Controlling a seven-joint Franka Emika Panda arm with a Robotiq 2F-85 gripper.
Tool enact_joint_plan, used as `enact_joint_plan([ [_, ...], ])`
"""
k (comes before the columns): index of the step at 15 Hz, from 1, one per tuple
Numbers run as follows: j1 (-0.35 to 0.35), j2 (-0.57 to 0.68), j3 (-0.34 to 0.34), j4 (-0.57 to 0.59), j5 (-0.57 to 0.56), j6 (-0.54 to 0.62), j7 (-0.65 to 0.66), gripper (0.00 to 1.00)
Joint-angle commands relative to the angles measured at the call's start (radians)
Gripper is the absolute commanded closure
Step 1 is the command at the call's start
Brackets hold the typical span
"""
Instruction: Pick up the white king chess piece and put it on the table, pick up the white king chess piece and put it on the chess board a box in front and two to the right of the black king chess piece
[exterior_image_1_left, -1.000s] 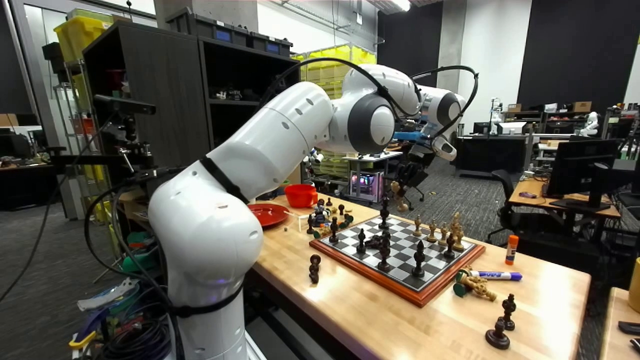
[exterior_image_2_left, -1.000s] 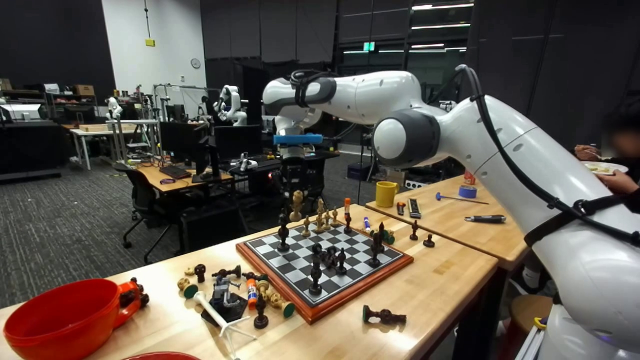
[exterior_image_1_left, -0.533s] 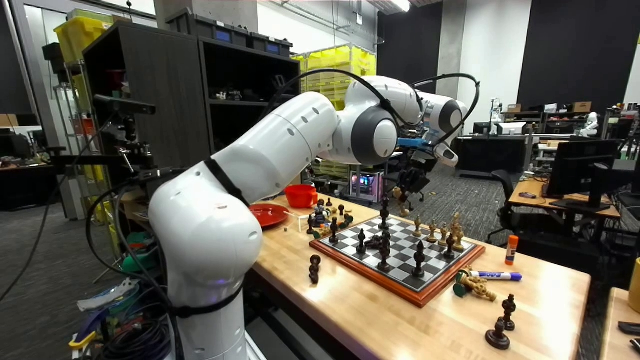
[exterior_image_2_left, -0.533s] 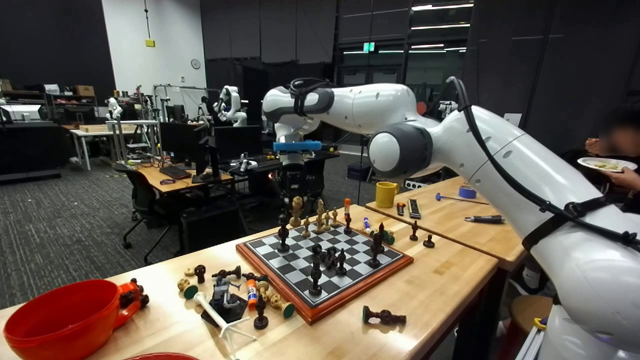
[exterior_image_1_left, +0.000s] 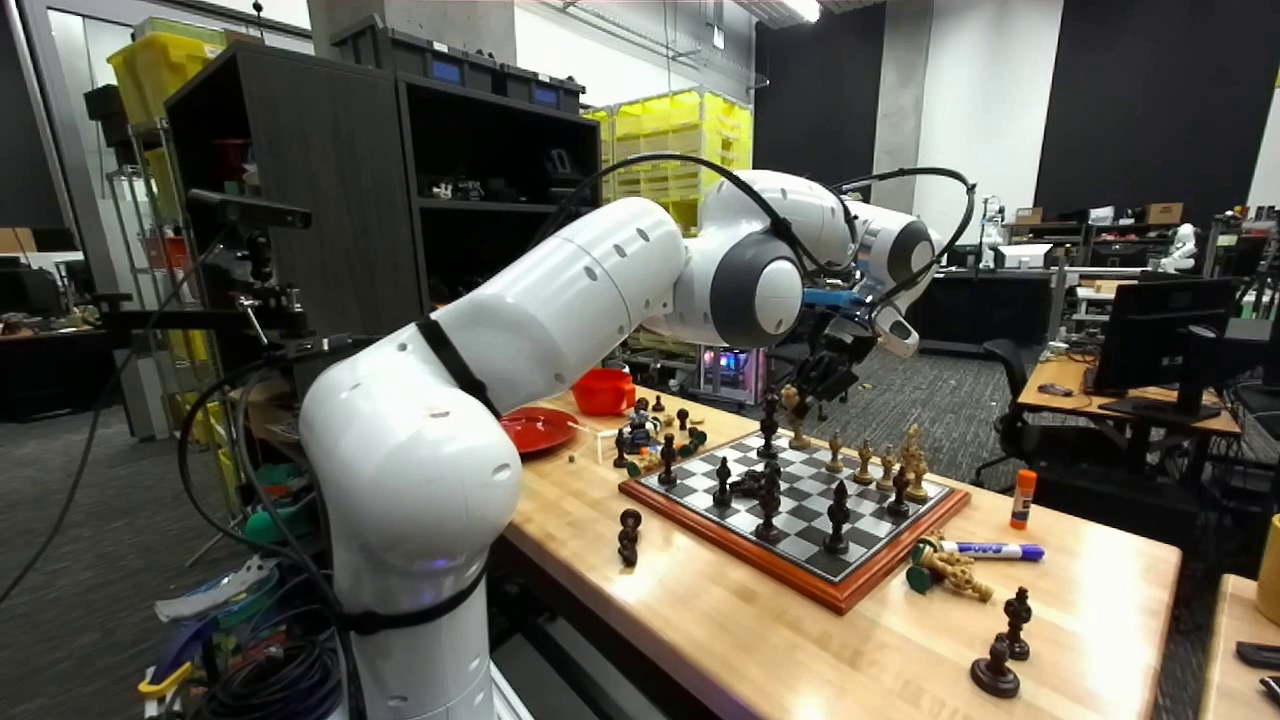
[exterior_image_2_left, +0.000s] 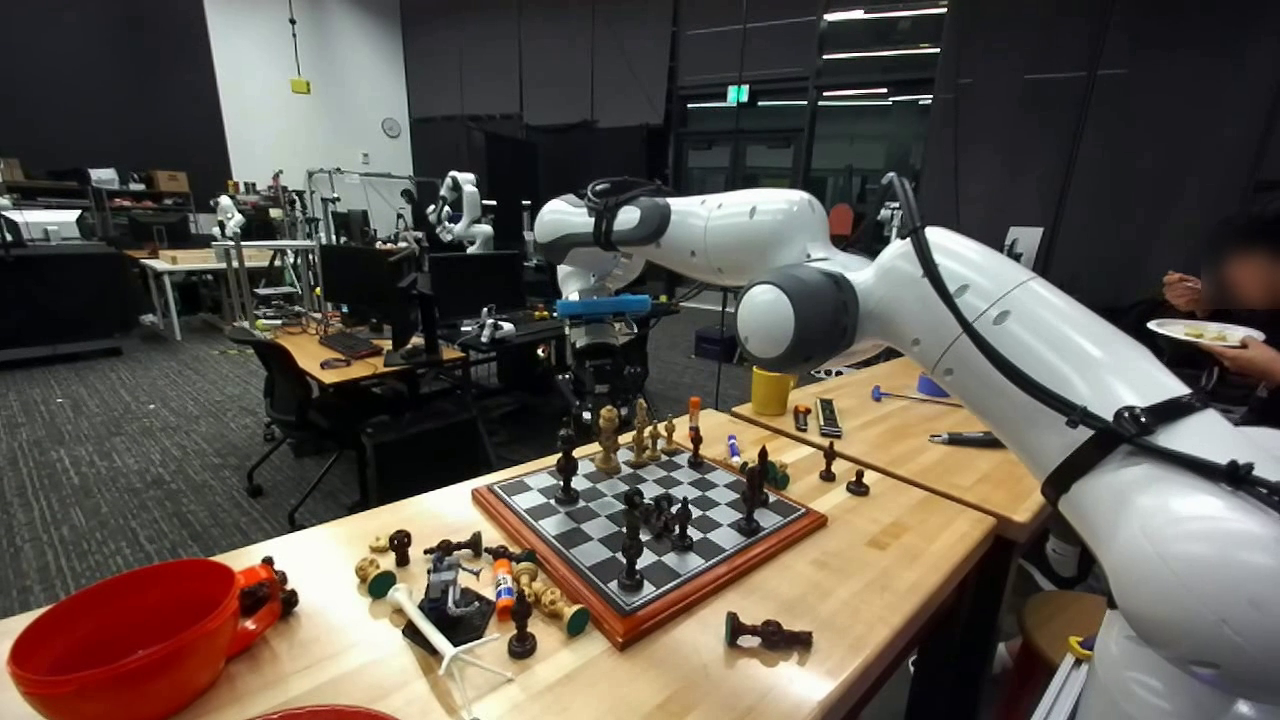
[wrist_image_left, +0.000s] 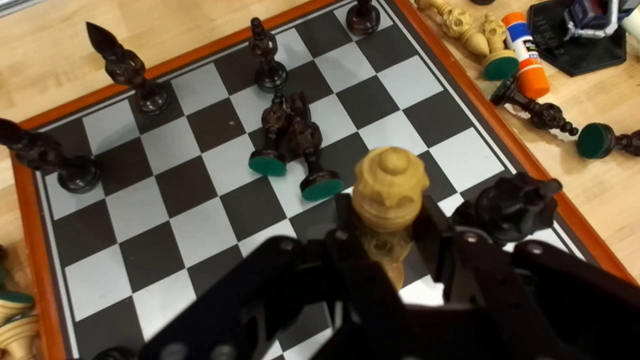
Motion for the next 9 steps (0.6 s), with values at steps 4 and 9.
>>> enact_joint_plan([
  [4,-0.013,0.044,0.029,0.042,0.047,-0.09,0.02,0.92],
  [9,-0.005,0.067,0.047,0.049,0.042,-0.119,0.017,0.92],
])
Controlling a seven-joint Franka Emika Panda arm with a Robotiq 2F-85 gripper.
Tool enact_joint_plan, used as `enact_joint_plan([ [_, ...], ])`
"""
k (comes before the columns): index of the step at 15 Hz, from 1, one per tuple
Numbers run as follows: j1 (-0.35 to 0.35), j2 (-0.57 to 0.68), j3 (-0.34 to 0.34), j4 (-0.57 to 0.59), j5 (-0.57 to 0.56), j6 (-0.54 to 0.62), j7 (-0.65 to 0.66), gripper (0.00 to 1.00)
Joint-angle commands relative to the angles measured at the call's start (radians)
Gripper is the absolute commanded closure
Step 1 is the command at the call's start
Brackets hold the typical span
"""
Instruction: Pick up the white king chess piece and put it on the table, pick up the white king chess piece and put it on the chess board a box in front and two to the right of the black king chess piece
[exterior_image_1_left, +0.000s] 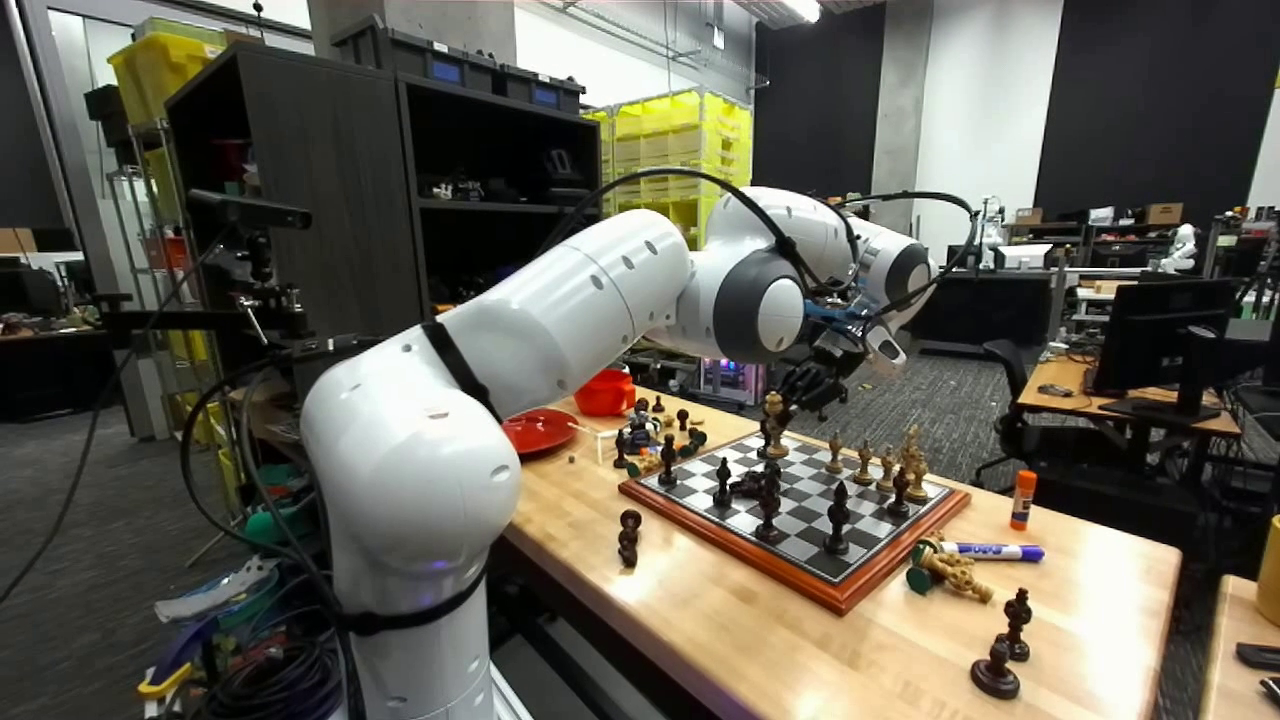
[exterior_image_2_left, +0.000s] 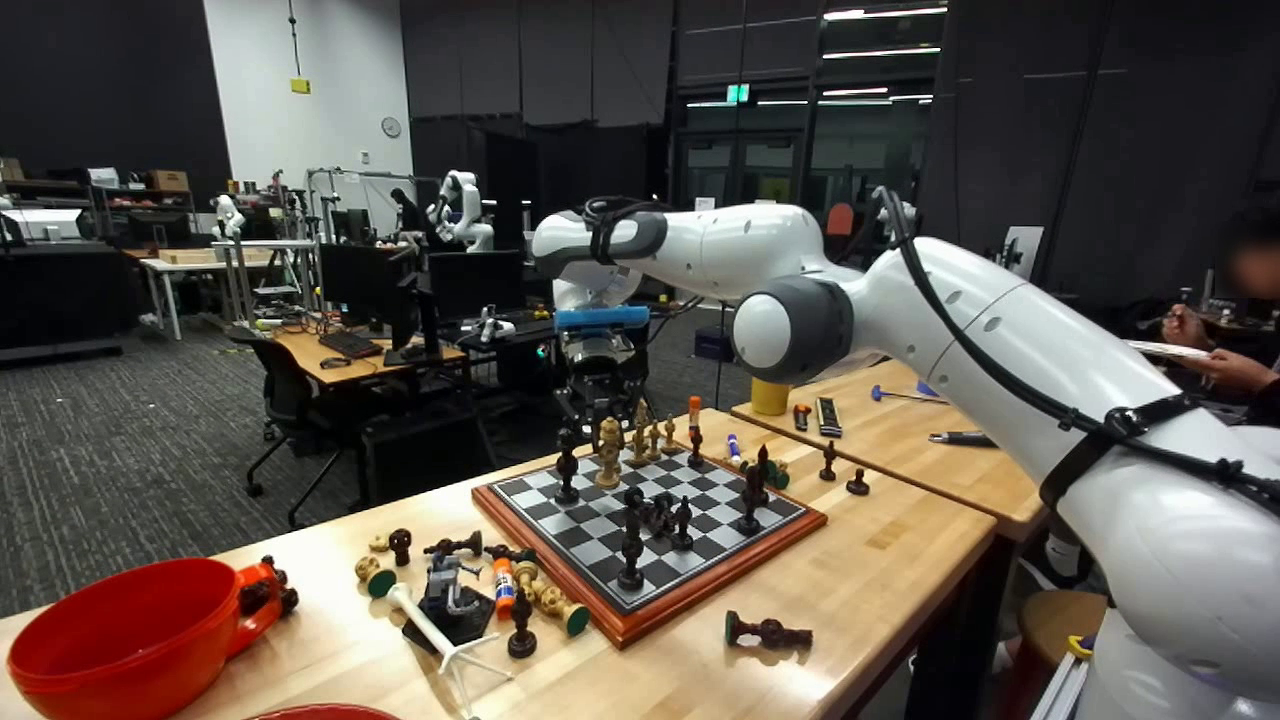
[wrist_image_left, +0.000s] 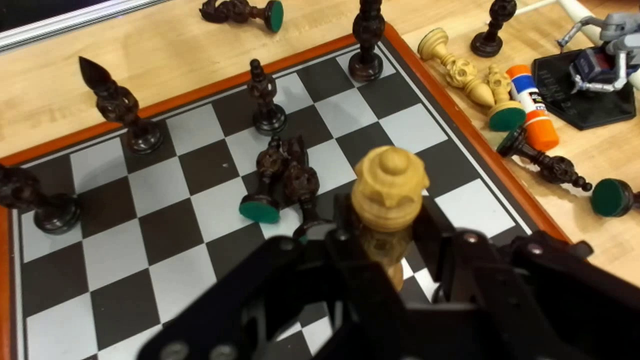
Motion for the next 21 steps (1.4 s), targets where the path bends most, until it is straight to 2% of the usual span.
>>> enact_joint_plan([
  [1,0.003,0.028,0.017,0.045,0.012,-0.044,0.014,0.92],
  [21,-0.035,0.055,0.027,0.075,0.016,-0.07,0.027,0.92],
])
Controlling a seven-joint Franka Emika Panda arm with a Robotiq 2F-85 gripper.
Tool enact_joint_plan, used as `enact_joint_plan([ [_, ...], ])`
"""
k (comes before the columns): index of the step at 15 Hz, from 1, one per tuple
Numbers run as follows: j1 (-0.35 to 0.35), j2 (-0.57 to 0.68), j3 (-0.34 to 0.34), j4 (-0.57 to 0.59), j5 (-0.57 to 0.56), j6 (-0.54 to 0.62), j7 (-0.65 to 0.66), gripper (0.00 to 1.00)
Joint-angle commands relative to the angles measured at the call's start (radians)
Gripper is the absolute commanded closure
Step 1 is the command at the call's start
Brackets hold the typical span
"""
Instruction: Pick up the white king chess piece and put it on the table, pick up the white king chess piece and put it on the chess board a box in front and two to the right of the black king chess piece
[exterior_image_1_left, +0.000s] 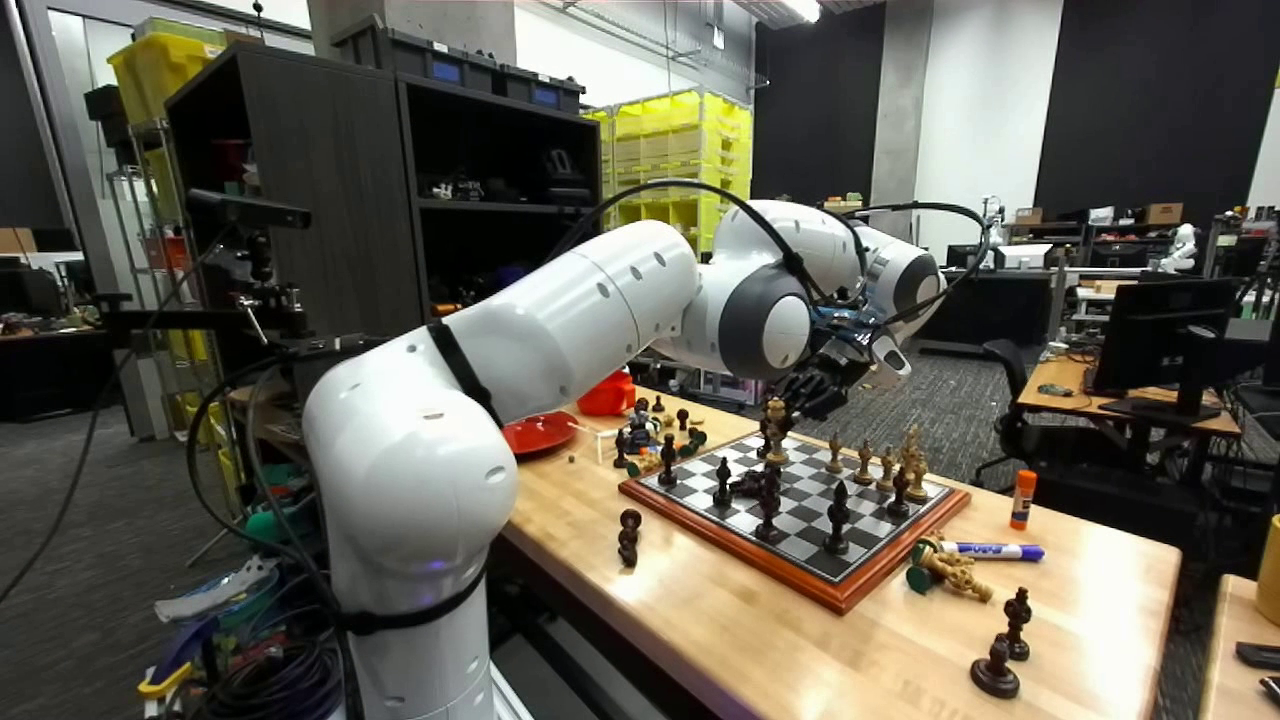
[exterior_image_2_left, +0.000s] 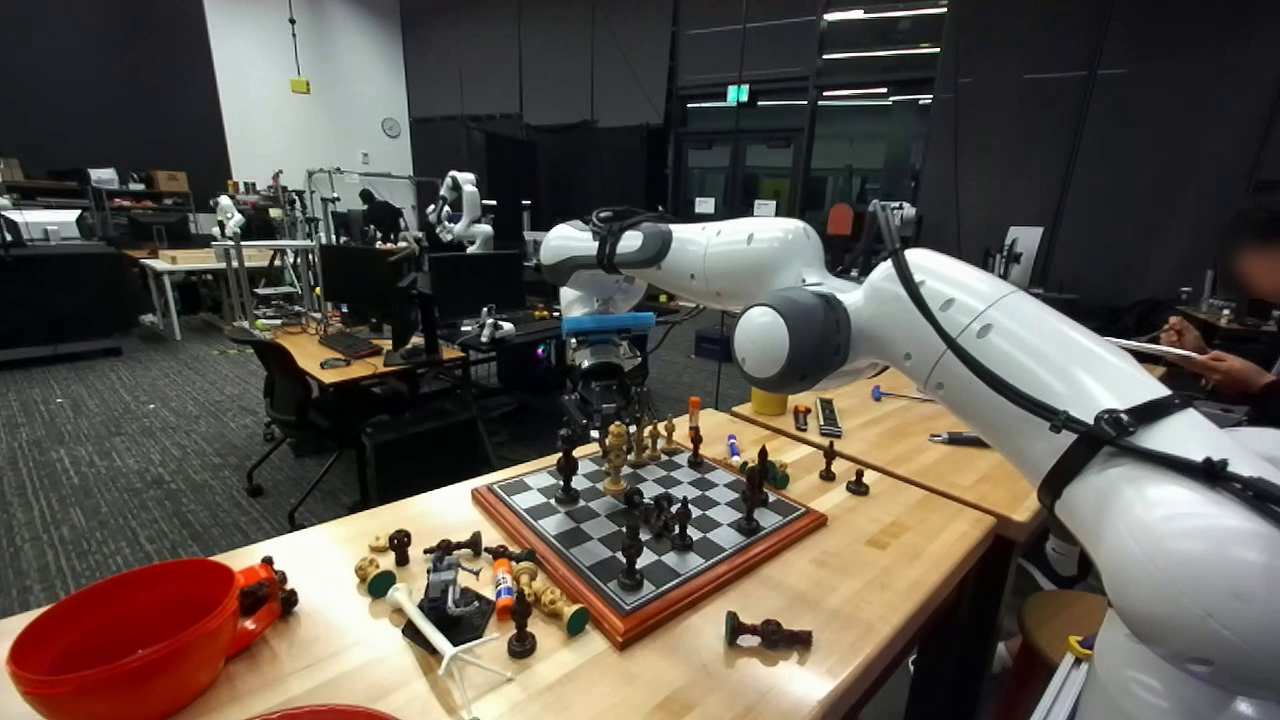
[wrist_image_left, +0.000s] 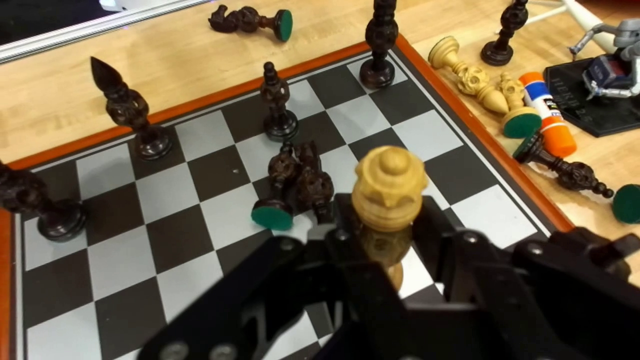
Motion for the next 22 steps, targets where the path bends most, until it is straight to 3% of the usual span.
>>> enact_joint_plan([
  [1,-0.011,0.014,0.008,0.034,0.016,-0.029,0.027,0.92],
  [14,-0.049,0.027,0.009,0.03,0.019,-0.028,0.04,0.92],
  [22,-0.037,0.03,0.015,0.034,0.013,-0.037,0.04,0.92],
])
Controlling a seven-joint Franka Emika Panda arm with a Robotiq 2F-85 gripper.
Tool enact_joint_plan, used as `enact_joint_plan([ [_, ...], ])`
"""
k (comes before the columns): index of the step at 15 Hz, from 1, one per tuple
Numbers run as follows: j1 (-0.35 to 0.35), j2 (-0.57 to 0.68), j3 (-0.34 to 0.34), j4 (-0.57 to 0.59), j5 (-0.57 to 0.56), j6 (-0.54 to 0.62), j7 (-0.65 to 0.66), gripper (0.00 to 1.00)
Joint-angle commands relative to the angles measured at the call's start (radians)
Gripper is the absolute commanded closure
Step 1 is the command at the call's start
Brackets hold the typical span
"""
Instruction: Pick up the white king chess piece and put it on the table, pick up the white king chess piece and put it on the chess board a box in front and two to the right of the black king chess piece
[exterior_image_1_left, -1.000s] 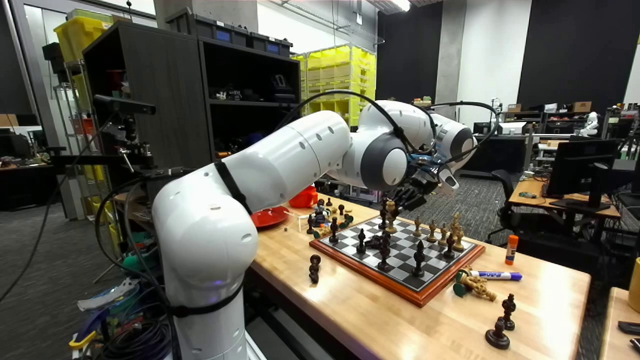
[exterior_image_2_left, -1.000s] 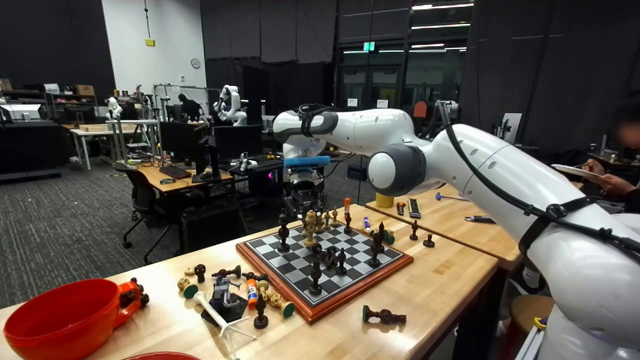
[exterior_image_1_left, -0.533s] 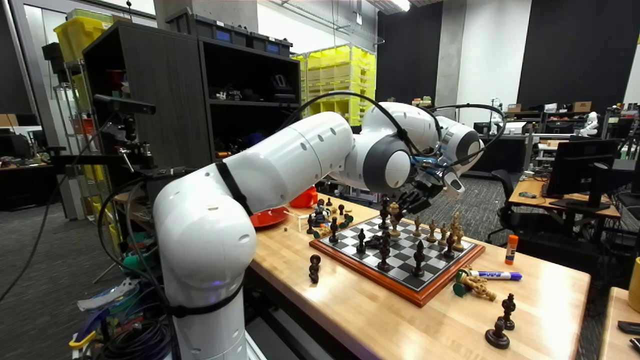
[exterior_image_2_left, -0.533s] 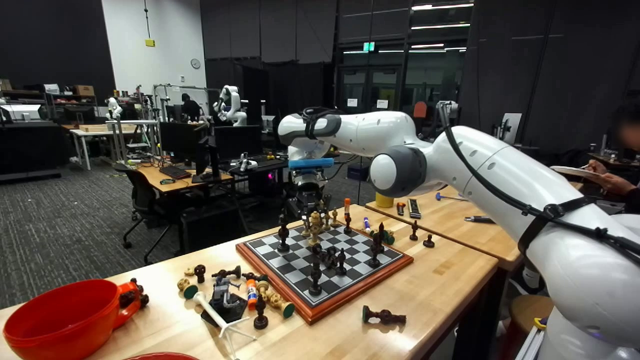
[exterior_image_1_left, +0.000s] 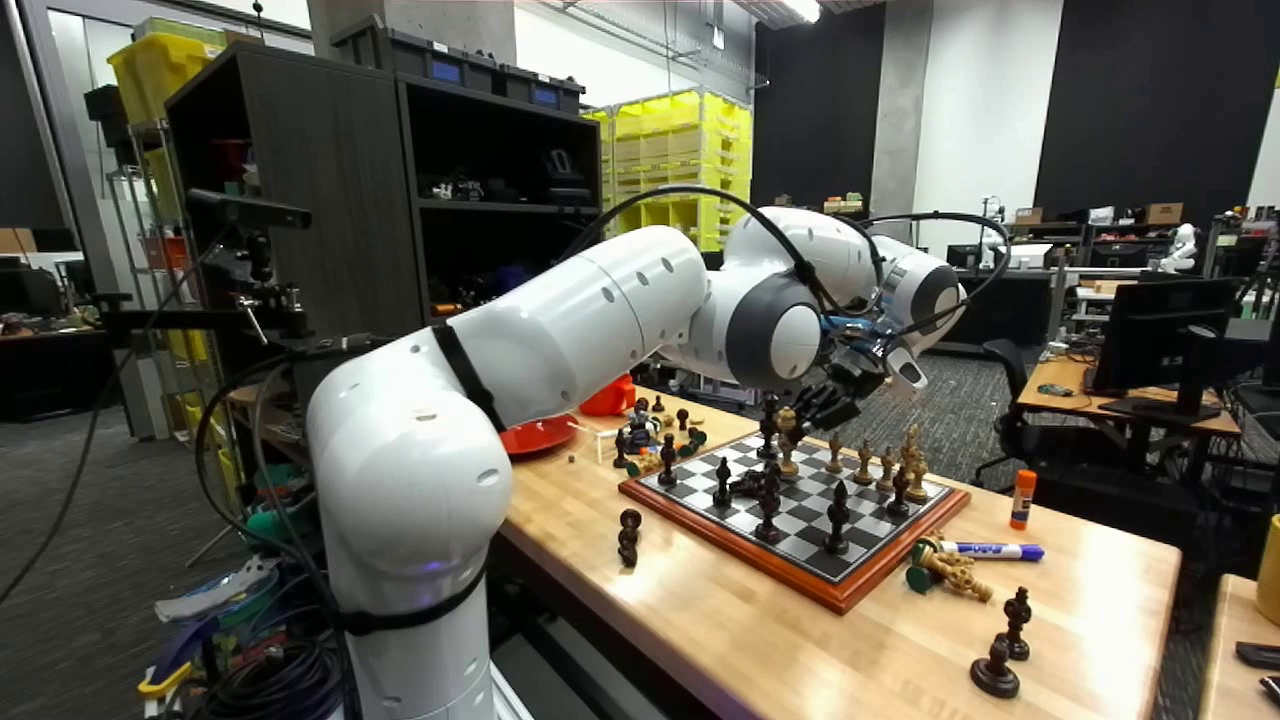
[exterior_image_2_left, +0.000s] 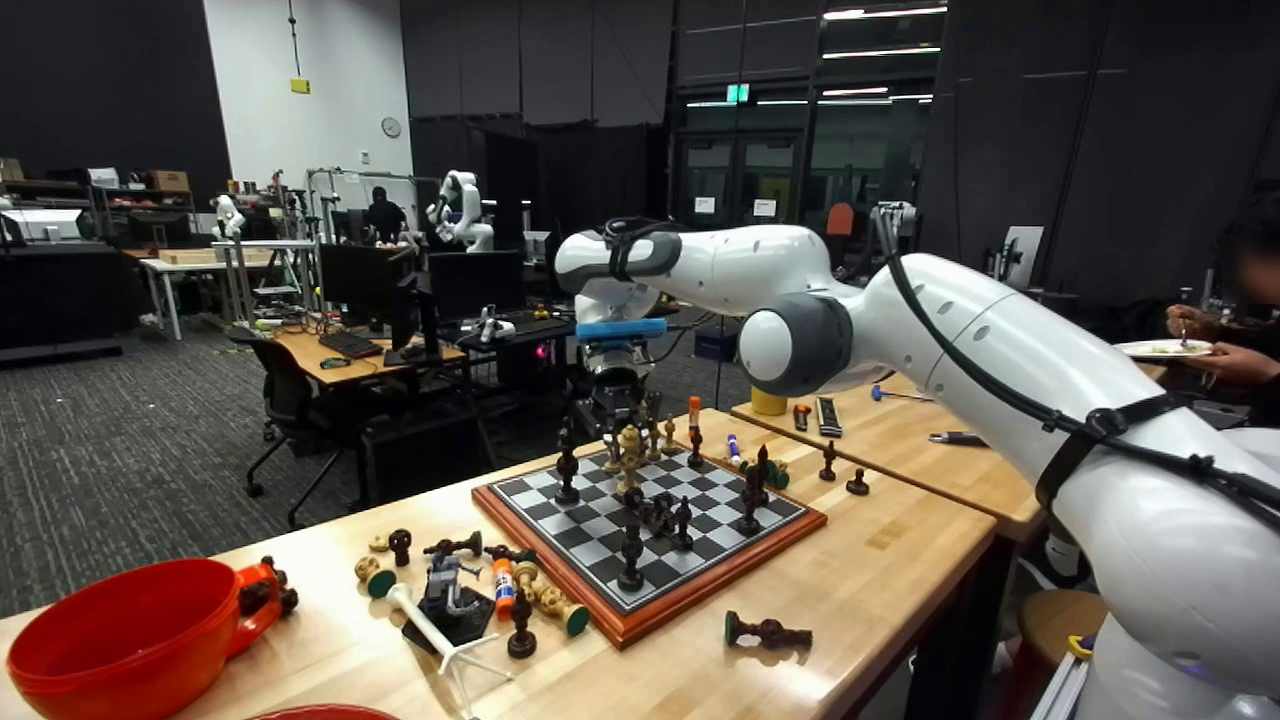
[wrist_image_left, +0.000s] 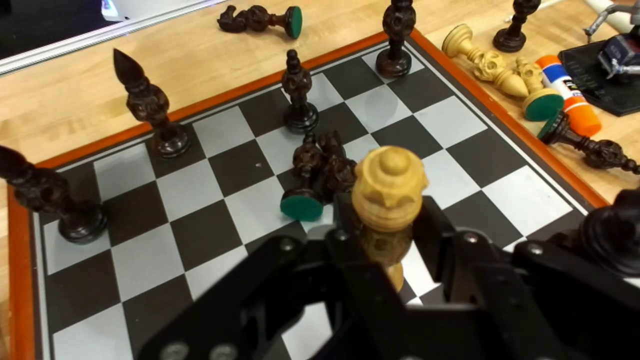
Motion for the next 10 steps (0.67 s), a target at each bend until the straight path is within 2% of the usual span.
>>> enact_joint_plan([
  [1,0.003,0.009,0.011,0.034,0.013,-0.03,0.028,0.92],
  [3,0.004,0.01,0.012,0.034,0.013,-0.034,0.028,0.92],
  [4,0.004,0.011,0.013,0.034,0.012,-0.035,0.029,0.51],
  [5,0.004,0.011,0.013,0.034,0.013,-0.037,0.03,0.4],
  [7,0.003,0.012,0.014,0.034,0.014,-0.04,0.031,0.31],
  [10,0.004,0.012,0.014,0.034,0.014,-0.042,0.033,0.1],
])
